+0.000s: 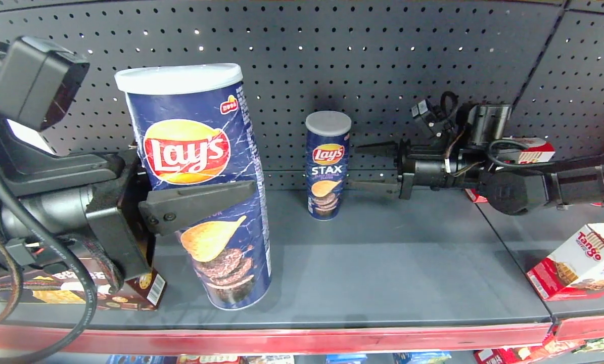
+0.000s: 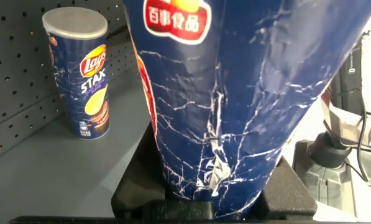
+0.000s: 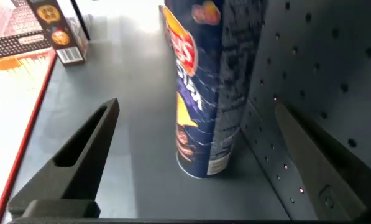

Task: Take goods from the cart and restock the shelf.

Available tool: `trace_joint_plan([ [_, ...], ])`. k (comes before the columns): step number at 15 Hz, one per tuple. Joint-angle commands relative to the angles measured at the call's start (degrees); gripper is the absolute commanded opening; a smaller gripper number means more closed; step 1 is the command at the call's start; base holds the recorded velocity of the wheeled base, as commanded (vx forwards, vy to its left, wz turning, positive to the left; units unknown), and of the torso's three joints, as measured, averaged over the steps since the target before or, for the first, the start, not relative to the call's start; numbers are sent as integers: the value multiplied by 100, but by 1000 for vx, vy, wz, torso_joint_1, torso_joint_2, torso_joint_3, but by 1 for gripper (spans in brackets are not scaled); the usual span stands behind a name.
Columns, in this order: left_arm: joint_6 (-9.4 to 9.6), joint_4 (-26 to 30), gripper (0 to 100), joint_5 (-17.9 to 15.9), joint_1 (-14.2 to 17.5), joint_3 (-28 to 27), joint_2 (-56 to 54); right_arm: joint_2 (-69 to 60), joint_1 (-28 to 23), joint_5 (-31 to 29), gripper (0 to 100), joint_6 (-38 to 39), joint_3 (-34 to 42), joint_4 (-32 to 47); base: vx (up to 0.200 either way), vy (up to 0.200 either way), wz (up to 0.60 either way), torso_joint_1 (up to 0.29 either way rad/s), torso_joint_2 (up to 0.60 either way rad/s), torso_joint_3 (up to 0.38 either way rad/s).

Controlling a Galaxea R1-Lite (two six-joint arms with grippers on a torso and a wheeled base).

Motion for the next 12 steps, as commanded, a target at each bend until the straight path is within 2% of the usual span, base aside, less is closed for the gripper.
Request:
trace_joint_plan([
  [1, 1, -60, 0, -1, -1, 21, 19, 277, 21, 2, 100, -2, -219, 72, 0, 0, 0, 0, 0, 0],
  [2, 1, -69, 0, 8, -1, 21, 28, 338, 30, -24, 100, 7, -307, 124, 0, 0, 0, 0, 0, 0],
  [5, -8, -254, 0, -1, -1, 29, 213, 646, 188, -631, 100, 25, -659, 247, 0, 0, 0, 0, 0, 0],
  [10, 1, -262, 0, -89, 8, 38, 248, 1138, 311, -631, 100, 245, -1195, 265, 0, 0, 0, 0, 0, 0],
  [12, -8, -262, 0, -89, 8, 65, 257, 1437, 346, -631, 100, 350, -1670, 274, 0, 0, 0, 0, 0, 0],
])
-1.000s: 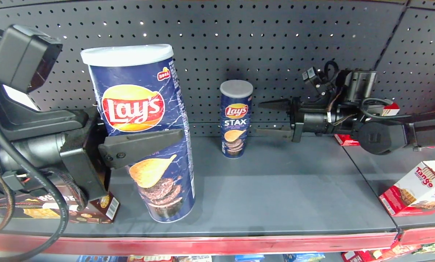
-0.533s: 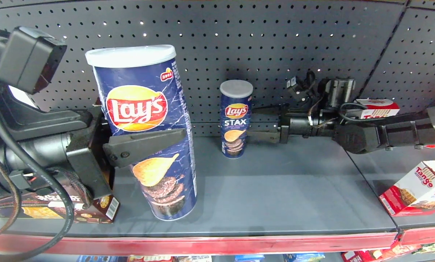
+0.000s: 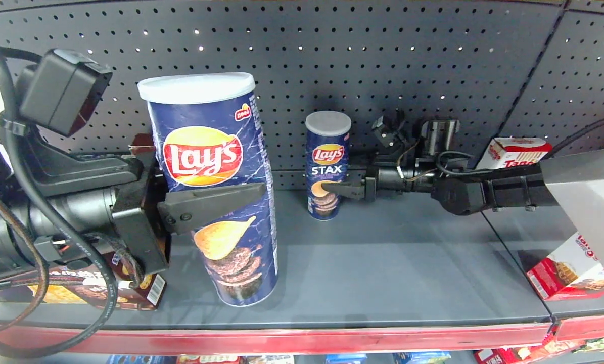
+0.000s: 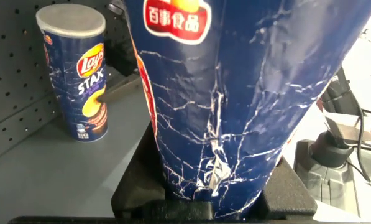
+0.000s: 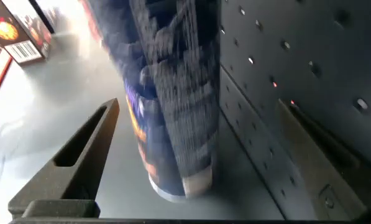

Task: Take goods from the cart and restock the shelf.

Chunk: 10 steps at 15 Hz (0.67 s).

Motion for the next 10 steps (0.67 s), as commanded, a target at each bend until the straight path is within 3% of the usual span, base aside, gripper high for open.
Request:
trace_joint_plan([
  [1, 4, -3, 0, -2, 0, 35, 14, 353, 36, -9, 100, 25, -391, -3, 0, 0, 0, 0, 0, 0],
  [7, 4, -82, 0, -2, 70, 184, 14, 625, 238, 9, 100, 7, -488, -56, 0, 0, 0, 0, 0, 0],
  [8, -83, -214, 0, -2, 79, 237, 14, 713, 247, 44, 0, 33, -532, -143, 0, 0, 0, 0, 0, 0],
  [10, -119, -275, 0, -2, 79, 246, 14, 661, 238, 0, 0, 33, -435, -170, 0, 0, 0, 0, 0, 0],
])
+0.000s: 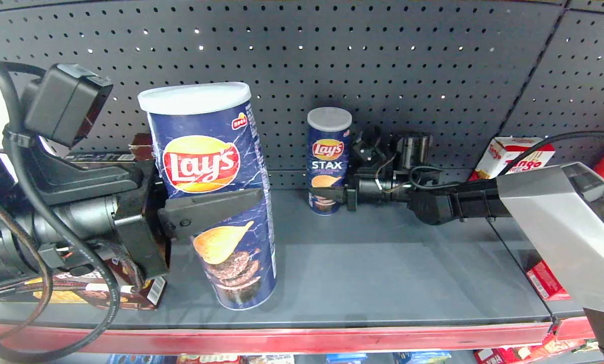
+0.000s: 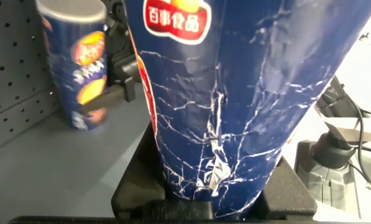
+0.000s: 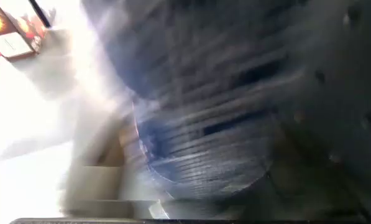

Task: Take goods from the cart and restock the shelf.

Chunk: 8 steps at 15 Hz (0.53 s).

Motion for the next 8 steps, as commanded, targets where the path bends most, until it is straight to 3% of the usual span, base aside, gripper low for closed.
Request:
trace_joint_plan([
  [1, -10, -14, 0, -1, 2, 18, 3, -59, 4, 11, 0, -1, 112, -17, 0, 0, 0, 0, 0, 0],
  [8, -1, -22, 0, -1, 11, 194, -85, -1088, 215, -68, 0, -1, 1026, -316, 0, 0, 0, 0, 0, 0],
])
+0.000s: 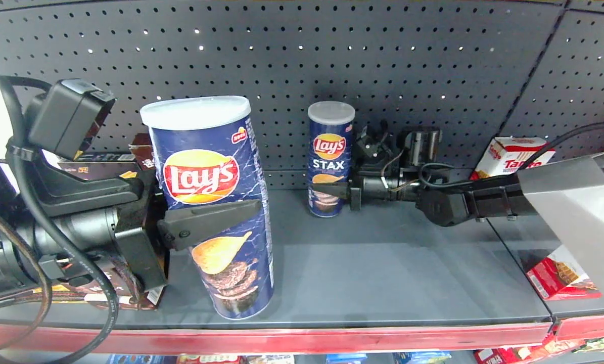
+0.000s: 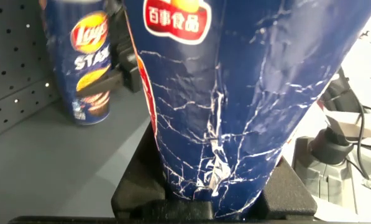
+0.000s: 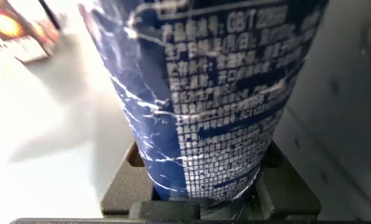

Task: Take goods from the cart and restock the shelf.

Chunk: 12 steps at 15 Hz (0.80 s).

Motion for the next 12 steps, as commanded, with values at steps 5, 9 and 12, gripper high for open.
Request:
trace_joint_plan([
  [5, -8, 8, 0, 8, -7, 125, -131, -1680, 296, 2, 0, -12, 1737, -359, 0, 0, 0, 0, 0, 0],
  [9, -16, 8, 0, 8, 2, 90, -131, -2462, 701, -130, 0, -21, 3283, -1062, 0, 0, 0, 0, 0, 0],
  [12, -16, 17, 0, 25, 2, 99, -123, -2629, 824, -270, 0, -21, 4373, -1880, 0, 0, 0, 0, 0, 0],
])
